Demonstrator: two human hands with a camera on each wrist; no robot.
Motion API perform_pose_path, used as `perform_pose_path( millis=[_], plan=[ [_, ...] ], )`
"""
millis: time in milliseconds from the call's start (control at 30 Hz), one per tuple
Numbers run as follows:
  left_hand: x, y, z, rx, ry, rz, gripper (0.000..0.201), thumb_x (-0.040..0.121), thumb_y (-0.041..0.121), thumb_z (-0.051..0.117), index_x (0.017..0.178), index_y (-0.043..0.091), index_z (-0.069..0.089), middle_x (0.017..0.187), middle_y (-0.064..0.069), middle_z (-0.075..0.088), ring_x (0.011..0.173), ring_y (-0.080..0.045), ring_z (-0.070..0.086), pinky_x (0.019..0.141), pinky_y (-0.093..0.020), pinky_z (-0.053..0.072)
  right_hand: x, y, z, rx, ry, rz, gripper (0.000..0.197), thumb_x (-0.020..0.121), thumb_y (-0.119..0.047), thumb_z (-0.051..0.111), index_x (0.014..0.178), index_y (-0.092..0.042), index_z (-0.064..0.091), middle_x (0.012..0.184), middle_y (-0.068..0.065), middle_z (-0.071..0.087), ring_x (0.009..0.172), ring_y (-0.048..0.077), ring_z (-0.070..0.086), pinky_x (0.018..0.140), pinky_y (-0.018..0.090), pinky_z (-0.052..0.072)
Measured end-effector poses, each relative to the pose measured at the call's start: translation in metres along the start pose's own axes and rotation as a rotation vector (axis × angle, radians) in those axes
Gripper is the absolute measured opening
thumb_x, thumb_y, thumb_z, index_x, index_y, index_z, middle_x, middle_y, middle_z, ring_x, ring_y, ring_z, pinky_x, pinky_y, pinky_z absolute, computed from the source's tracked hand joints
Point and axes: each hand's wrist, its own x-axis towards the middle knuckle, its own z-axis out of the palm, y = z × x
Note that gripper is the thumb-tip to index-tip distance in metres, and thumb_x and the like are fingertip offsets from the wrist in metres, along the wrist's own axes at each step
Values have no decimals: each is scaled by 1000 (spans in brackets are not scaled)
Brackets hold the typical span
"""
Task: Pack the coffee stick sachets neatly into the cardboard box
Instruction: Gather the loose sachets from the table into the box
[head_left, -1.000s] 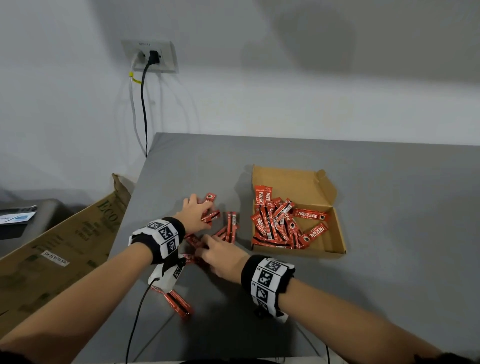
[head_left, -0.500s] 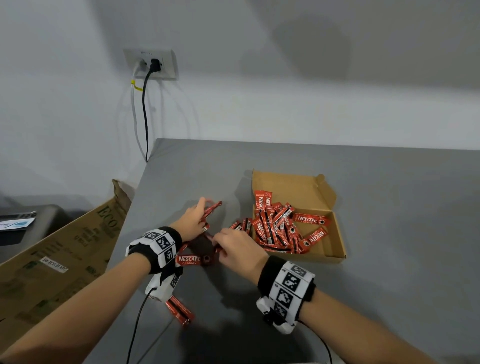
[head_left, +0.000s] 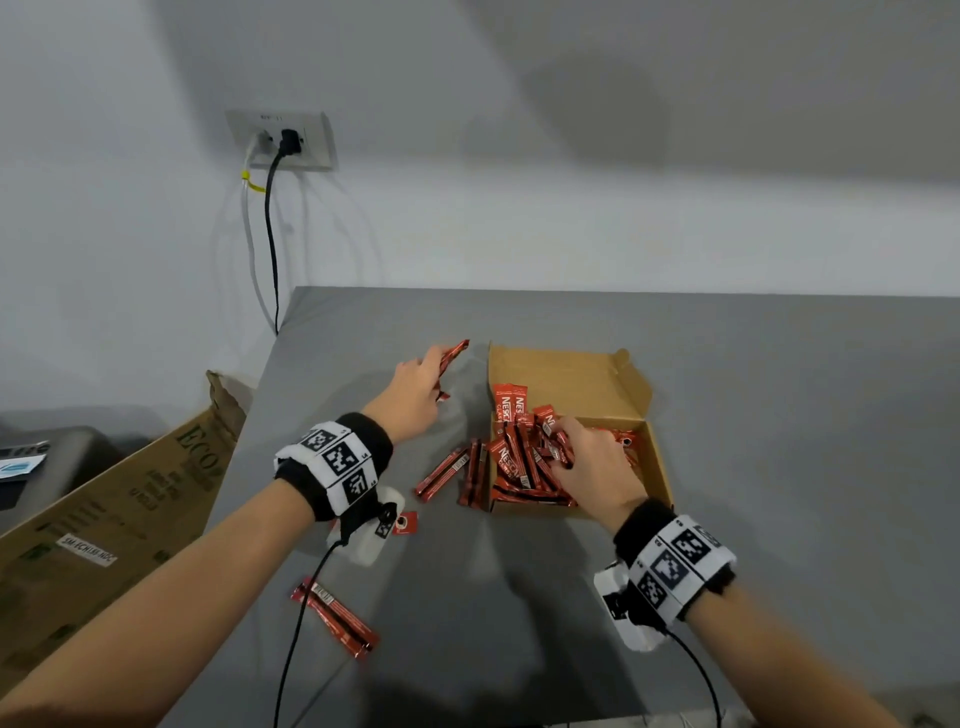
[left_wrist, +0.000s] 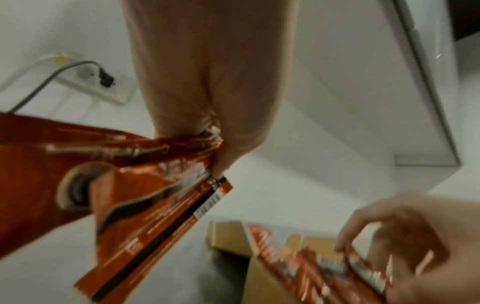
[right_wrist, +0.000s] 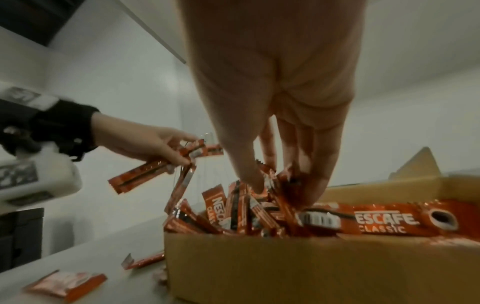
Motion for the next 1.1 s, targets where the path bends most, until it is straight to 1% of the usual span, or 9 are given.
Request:
perform_pose_path(
  millis=[67, 200, 300, 467, 600, 733, 867, 967, 1100],
  plan=[
    [2, 17, -8, -44, 15, 34, 46, 94, -1, 39, 137, 11, 28, 88, -9, 52, 65, -17, 52, 53, -21, 42, 0, 5, 6, 13, -6, 10, 49, 87, -14, 63, 131, -11, 43, 101, 7, 67, 87, 18, 66, 78, 28, 55],
    [8, 50, -16, -104, 20, 78, 49, 95, 0, 40, 141, 12, 26, 73, 2, 46, 58, -8, 46, 48, -15, 36, -2, 14, 9, 70, -77, 45, 69, 87, -16, 63, 145, -18, 26, 113, 10, 65, 103, 21, 64, 89, 33, 53],
    [10, 68, -10, -172, -33, 87, 49, 95, 1, 42, 139, 12, 27, 78, 1, 46, 60, -8, 46, 47, -13, 40, -3, 17, 2, 73, -7, 13, 57, 89, -14, 59, 140, -15, 34, 116, 7, 64, 108, 20, 62, 91, 29, 48],
    [14, 87, 15, -228, -147, 108, 45, 92, 1, 47, 134, 7, 34, 97, -10, 51, 73, -15, 51, 62, -21, 43, 1, 8, -8, 271, 106, -102, 42, 96, -22, 47, 137, -15, 39, 107, 6, 67, 90, 14, 65, 86, 31, 52],
    [22, 89, 32, -363, -180, 11, 53, 90, 1, 51, 139, 8, 30, 100, -1, 47, 84, -14, 50, 71, -23, 45, 6, -1, -10, 345, 98, -128, 40, 96, -23, 48, 136, -18, 42, 96, -2, 65, 70, -3, 54, 65, 11, 40],
    [20, 84, 54, -470, -117, -32, 52, 89, 3, 56, 136, 10, 35, 97, -2, 53, 84, -14, 53, 76, -24, 43, 12, 5, -6, 338, 121, -43, 35, 94, -11, 52, 128, -11, 49, 69, -15, 48, 57, -4, 46, 54, 6, 40],
    [16, 80, 77, -560, 46, -30, 53, 89, 3, 57, 136, 10, 34, 118, -4, 55, 99, -9, 51, 82, -15, 38, 13, 12, -4, 211, 60, -34, 33, 92, -10, 55, 125, -10, 50, 86, -1, 63, 79, 12, 62, 65, 13, 44],
    [15, 76, 88, -614, 120, -35, 56, 88, 4, 59, 136, 9, 32, 109, -2, 55, 96, -9, 52, 77, -10, 39, 14, 16, -2, 190, 49, -32, 38, 89, -5, 56, 126, -8, 50, 106, 13, 66, 99, 26, 63, 85, 32, 50],
    [18, 70, 95, -549, 143, 20, 66, 83, 5, 66, 139, 12, 31, 98, -5, 56, 92, -14, 56, 83, -21, 42, 15, 21, -4, 185, 43, -31, 39, 88, -6, 58, 125, -9, 51, 105, 12, 66, 98, 23, 62, 82, 24, 46]
  ],
)
